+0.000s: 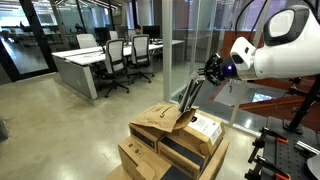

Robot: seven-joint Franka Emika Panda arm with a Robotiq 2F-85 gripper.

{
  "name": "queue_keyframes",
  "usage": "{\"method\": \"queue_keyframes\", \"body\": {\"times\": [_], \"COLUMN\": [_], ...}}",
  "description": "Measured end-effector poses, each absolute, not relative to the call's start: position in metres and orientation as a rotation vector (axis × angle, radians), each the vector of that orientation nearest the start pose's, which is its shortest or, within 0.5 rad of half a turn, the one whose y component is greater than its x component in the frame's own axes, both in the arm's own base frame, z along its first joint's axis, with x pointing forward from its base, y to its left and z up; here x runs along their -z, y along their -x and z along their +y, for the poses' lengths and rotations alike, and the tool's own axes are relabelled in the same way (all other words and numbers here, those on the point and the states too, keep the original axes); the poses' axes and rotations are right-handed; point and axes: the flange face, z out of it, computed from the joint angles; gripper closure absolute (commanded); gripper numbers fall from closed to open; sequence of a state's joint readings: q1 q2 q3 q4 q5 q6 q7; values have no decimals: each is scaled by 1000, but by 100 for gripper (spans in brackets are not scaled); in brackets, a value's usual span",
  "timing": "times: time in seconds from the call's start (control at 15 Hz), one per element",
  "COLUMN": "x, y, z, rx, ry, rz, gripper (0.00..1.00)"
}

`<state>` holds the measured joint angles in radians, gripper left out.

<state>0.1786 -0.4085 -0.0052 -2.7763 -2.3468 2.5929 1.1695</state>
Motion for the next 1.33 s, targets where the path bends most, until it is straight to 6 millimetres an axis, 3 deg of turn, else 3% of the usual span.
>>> {"method": "queue_keyframes", "body": {"times": [1.33], "x": [-338], "y": [-359], "z": [82], "rx": [-1000], "ry": [-1698], "rz": [1115], "gripper": [100]}}
